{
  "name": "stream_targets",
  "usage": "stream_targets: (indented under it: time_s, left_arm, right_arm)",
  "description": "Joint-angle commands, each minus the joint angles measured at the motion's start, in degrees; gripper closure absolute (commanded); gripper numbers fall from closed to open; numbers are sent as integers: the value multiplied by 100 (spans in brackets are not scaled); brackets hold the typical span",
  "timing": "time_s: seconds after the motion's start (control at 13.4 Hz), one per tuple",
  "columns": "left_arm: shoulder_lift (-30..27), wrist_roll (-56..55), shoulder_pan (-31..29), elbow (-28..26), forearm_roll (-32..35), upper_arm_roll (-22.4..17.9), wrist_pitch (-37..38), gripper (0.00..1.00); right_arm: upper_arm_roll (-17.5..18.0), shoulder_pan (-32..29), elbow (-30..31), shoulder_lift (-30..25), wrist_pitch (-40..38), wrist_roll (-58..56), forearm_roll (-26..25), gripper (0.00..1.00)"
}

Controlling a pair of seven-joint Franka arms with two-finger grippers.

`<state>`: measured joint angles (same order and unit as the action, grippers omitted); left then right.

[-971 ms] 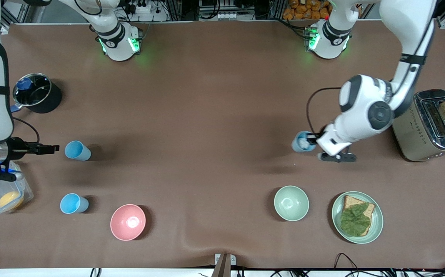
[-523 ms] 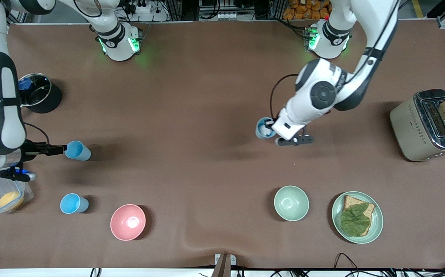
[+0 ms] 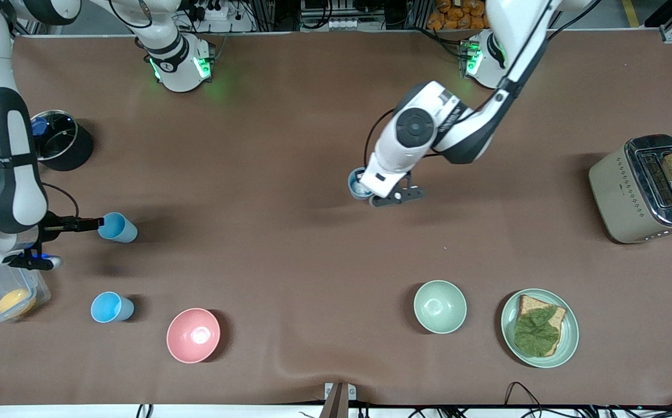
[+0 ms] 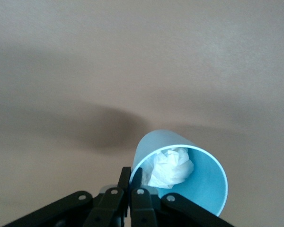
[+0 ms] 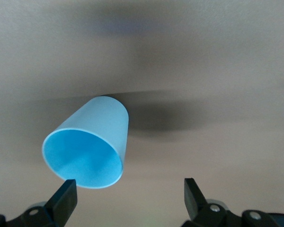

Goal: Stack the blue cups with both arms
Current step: 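Carry the tissue cup to mid-table while the right gripper nears a blue cup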

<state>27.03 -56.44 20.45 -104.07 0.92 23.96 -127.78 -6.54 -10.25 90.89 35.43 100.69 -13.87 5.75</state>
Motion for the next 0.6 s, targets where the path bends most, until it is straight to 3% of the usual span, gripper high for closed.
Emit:
stream_targets:
  time_s: [0.0, 0.45, 0.52]
  left_arm:
    - [459, -655, 335, 405, 390, -41, -98, 100]
    - [839, -1886, 723, 739, 1338, -67, -98, 100]
    - [847, -2010, 723, 739, 1358, -67, -98, 82]
  right_arm:
    - [39, 31, 52, 43, 196, -54, -4, 0]
    - [39, 41, 52, 464, 214, -63, 5, 0]
    - [39, 41, 52, 491, 232, -63, -3, 0]
